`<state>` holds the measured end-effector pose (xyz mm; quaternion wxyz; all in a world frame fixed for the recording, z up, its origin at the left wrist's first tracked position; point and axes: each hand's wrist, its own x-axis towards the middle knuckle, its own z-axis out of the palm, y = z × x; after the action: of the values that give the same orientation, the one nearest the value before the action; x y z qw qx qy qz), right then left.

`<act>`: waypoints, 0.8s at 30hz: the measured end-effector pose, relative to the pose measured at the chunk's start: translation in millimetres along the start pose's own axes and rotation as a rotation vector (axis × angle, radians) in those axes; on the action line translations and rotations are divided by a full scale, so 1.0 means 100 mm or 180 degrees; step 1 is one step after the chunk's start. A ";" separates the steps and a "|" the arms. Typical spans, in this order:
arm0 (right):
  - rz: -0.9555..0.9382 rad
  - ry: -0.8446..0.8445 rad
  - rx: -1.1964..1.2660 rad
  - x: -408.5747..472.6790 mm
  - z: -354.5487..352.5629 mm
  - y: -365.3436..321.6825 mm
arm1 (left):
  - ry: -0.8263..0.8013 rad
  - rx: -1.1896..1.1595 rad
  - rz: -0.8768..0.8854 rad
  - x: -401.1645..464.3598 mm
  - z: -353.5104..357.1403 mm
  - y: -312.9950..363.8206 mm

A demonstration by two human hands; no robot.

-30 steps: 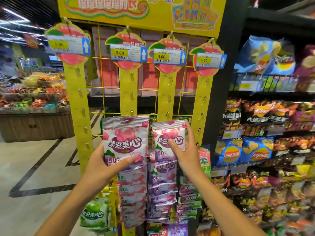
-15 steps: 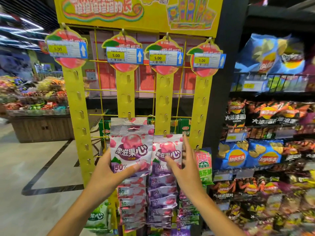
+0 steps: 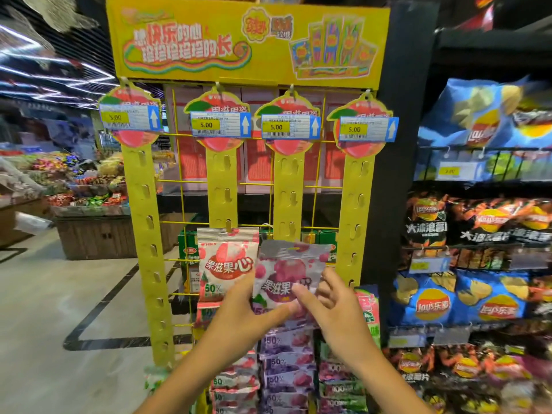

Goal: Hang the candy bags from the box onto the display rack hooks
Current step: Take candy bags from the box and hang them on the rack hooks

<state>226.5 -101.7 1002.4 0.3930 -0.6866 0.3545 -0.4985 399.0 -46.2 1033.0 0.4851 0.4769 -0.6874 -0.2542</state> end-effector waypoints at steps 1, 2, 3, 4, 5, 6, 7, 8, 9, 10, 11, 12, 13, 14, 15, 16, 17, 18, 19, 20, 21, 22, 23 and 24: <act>-0.0101 0.0082 0.0003 0.00 -0.03 -0.02 | 0.0039 -0.0006 0.0010 0.03 0.02 -0.01; -0.0147 0.0177 -0.0013 0.00 -0.06 -0.04 | 0.0131 0.0053 0.0023 0.07 0.04 -0.01; -0.0193 0.0295 -0.0016 0.00 -0.10 -0.04 | 0.0260 0.0169 0.0017 0.09 0.03 -0.01; -0.0226 0.0395 -0.0018 0.01 -0.15 -0.04 | 0.0337 0.0223 0.0026 0.12 0.01 0.00; -0.0275 0.0458 -0.0012 0.02 -0.20 -0.02 | 0.0356 0.0213 0.0080 0.15 -0.02 0.00; -0.0305 0.0517 0.0013 0.04 -0.24 0.00 | 0.0352 0.0135 0.0129 0.19 -0.05 0.01; -0.0330 0.0543 0.0025 0.06 -0.27 0.02 | 0.0357 0.0035 0.0151 0.22 -0.09 0.03; -0.0354 0.0553 0.0039 0.09 -0.30 0.02 | 0.0383 -0.0094 0.0171 0.25 -0.12 0.06; -0.0386 0.0566 0.0073 0.11 -0.33 0.02 | 0.0415 -0.0216 0.0190 0.30 -0.16 0.09; -0.0432 0.0573 0.0109 0.13 -0.35 0.01 | 0.0455 -0.0321 0.0251 0.36 -0.18 0.15; -0.0487 0.0577 0.0125 0.14 -0.37 -0.01 | 0.0514 -0.0334 0.0325 0.42 -0.21 0.19; -0.0533 0.0577 0.0148 0.16 -0.39 -0.02 | 0.0543 -0.0328 0.0390 0.49 -0.23 0.23; -0.0549 0.0558 0.0154 0.18 -0.40 -0.01 | 0.0544 -0.0332 0.0414 0.55 -0.25 0.27; -0.0519 0.0544 0.0148 0.21 -0.40 0.00 | 0.0511 -0.0399 0.0407 0.61 -0.26 0.29; -0.0456 0.0550 0.0142 0.23 -0.40 0.00 | 0.0465 -0.0415 0.0384 0.66 -0.26 0.30; -0.0410 0.0552 0.0158 0.24 -0.39 -0.01 | 0.0428 -0.0417 0.0380 0.70 -0.26 0.30; -0.0379 0.0561 0.0170 0.26 -0.39 -0.01 | 0.0429 -0.0392 0.0366 0.73 -0.27 0.31; -0.0365 0.0590 0.0178 0.28 -0.38 -0.02 | 0.0454 -0.0414 0.0339 0.77 -0.29 0.29; -0.0363 0.0614 0.0192 0.30 -0.37 -0.03 | 0.0476 -0.0481 0.0278 0.80 -0.30 0.28; -0.0368 0.0635 0.0231 0.31 -0.36 -0.04 | 0.0465 -0.0568 0.0180 0.83 -0.31 0.26; -0.0383 0.0642 0.0278 0.33 -0.35 -0.05 | 0.0422 -0.0571 0.0078 0.86 -0.32 0.24; -0.0395 0.0634 0.0318 0.35 -0.34 -0.07 | 0.0377 -0.0491 0.0003 0.88 -0.33 0.22; -0.0386 0.0629 0.0328 0.37 -0.33 -0.09 | 0.0340 -0.0367 -0.0052 0.89 -0.33 0.20; -0.0374 0.0619 0.0328 0.39 -0.32 -0.10 | 0.0325 -0.0294 -0.0080 0.90 -0.33 0.18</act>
<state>206.5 -137.0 1033.5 0.3616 -0.6335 0.3240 -0.6024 414.6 -116.3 1099.3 0.5378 0.4751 -0.6433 -0.2670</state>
